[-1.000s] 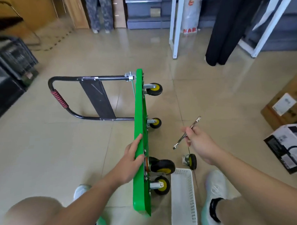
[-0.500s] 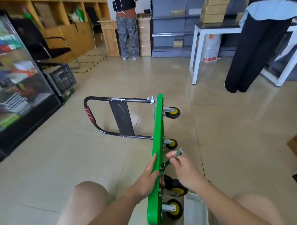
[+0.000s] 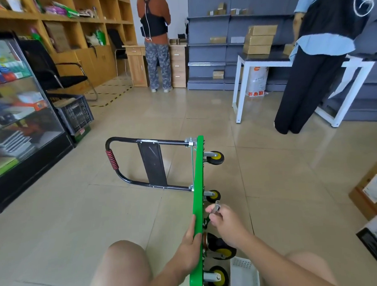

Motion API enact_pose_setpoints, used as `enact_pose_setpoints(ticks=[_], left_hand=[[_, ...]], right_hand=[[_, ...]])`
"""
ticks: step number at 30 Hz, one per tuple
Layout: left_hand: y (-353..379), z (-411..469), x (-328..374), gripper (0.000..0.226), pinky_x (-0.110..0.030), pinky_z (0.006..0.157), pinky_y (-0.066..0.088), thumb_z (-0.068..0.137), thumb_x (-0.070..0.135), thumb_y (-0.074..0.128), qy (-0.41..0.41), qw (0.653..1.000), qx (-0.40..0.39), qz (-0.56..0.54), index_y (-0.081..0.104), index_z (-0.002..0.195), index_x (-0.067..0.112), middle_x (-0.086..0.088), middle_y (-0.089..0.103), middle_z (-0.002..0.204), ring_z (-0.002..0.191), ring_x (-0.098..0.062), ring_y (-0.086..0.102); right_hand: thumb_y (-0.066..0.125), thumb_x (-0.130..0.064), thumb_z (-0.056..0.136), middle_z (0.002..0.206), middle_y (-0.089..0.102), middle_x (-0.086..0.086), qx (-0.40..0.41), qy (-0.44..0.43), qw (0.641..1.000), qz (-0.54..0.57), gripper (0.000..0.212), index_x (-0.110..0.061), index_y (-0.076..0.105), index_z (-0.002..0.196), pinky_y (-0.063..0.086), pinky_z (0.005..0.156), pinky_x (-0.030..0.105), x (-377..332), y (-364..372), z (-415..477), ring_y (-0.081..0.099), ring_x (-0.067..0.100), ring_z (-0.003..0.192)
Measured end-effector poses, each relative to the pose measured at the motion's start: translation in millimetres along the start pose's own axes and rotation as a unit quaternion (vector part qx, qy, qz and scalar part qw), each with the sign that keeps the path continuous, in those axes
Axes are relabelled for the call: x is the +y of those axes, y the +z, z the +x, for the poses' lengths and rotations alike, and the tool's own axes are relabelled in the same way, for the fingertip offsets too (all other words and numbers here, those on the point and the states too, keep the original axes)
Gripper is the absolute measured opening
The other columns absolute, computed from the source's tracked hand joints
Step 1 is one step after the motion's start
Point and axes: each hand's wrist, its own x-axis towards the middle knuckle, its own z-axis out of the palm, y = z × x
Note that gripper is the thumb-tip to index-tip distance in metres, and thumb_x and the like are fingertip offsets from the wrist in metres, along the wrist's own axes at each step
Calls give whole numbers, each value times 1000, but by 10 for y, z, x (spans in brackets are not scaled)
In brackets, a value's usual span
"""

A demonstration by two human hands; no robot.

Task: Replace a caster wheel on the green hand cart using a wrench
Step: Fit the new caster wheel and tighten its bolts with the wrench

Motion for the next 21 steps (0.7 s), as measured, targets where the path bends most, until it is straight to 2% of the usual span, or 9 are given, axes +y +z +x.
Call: enact_pose_setpoints(ticks=[2,4,7,11,14,15,17,18,21], left_hand=[[11,-5,-34,60,-18,96,43,113,34,29,5,1000,3,5,1,163,50,5,44,154,121,-7,57],[11,2,-81,60,0,76,39,113,33,29,4,1000,3,2,1,163,48,10,45,144,102,10,54],[-4,10,-89,60,7,68,34,113,32,29,1,1000,0,-6,-1,163,44,11,37,152,97,20,46],[0,-8,-81,60,9,72,31,114,31,29,3,1000,1,-4,0,165,40,13,35,153,101,20,47],[8,-40,-67,60,1,88,31,114,31,30,7,1000,4,2,0,165,41,10,33,162,125,4,46],[7,-41,-68,60,-3,90,33,114,32,30,8,1000,4,5,0,165,42,10,35,161,125,0,48],[5,-40,-74,60,-2,80,39,113,32,30,10,1000,5,10,0,164,44,10,45,151,112,-2,57],[4,-40,-76,60,-1,79,41,113,32,30,11,1000,6,13,0,164,45,9,46,148,111,-2,59],[4,-45,-80,60,-15,100,39,113,32,31,17,1000,7,17,2,165,44,5,37,161,130,-9,52]], right_hand=[[53,-12,102,103,60,-4,5,2,1000,-9,20,-29,61,100,40,73,11,-27,9,15,57,1,89],[54,-11,102,101,59,-6,11,2,1000,-15,20,-29,62,98,39,69,8,-41,23,39,55,-2,85],[55,-10,100,101,60,-4,20,-4,1000,-20,20,-28,63,96,40,68,7,-39,50,64,56,-2,83],[56,-10,100,95,61,-9,33,0,999,-9,21,-29,64,97,41,64,2,-26,87,58,58,-2,81],[56,-9,99,89,61,-11,52,-7,999,-3,23,-30,64,94,40,64,4,-13,100,47,57,-4,77],[57,-8,99,88,61,-11,54,-9,999,-1,24,-30,64,94,40,64,4,-9,102,48,57,-4,76],[57,-7,98,89,62,-9,48,-10,999,1,24,-30,64,93,39,64,5,-18,101,40,57,-3,77],[58,-7,98,91,62,-8,45,-10,999,1,23,-29,65,93,39,64,5,-29,97,34,57,-2,78],[59,-6,97,99,66,-3,41,-20,999,-6,22,-26,66,92,41,68,4,-33,69,15,61,3,85]])
